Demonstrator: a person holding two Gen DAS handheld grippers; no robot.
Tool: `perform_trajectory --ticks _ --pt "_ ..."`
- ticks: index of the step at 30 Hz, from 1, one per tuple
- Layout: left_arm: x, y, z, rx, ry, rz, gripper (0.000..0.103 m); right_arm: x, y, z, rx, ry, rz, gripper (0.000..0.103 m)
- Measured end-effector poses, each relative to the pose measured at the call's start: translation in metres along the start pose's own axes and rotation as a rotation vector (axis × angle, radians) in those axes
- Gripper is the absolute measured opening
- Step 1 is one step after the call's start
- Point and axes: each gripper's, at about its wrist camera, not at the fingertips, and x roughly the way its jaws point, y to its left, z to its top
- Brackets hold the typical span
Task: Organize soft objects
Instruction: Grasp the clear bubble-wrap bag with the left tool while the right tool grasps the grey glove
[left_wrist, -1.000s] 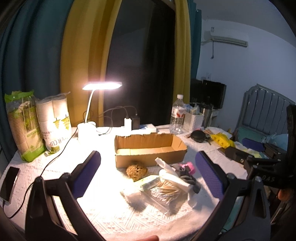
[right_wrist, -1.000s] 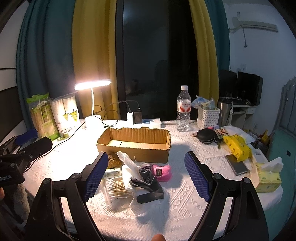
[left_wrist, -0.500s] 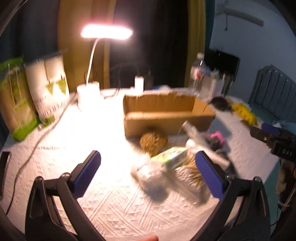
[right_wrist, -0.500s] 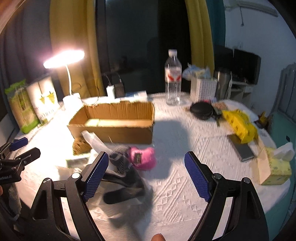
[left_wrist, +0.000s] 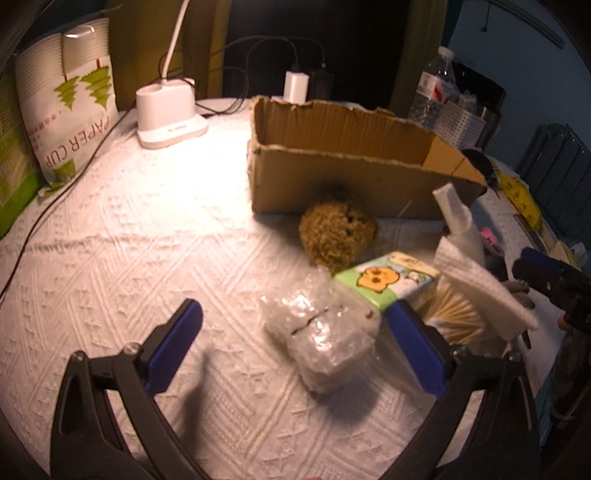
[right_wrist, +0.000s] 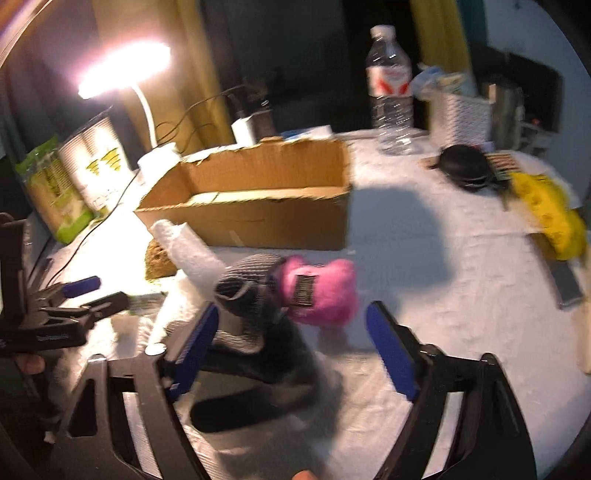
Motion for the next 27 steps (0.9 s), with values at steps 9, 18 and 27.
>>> perform_trajectory --ticks 9,18,27 --pt "0.003 -0.012 -0.007 0.051 0.031 -0.07 0.054 0.017 0.008 -0.006 -0.05 0.053 0.037 0.026" --pt "-0.032 -0.007 -0.001 0.044 -0.053 -0.104 0.046 -0.026 0.015 0.006 -0.087 -0.052 0.024 0.025" --pt "-0.077 -0.005 0.025 0.068 -0.181 -0.101 0.046 -0.067 0.016 0.036 -0.102 -0.181 0.051 0.025"
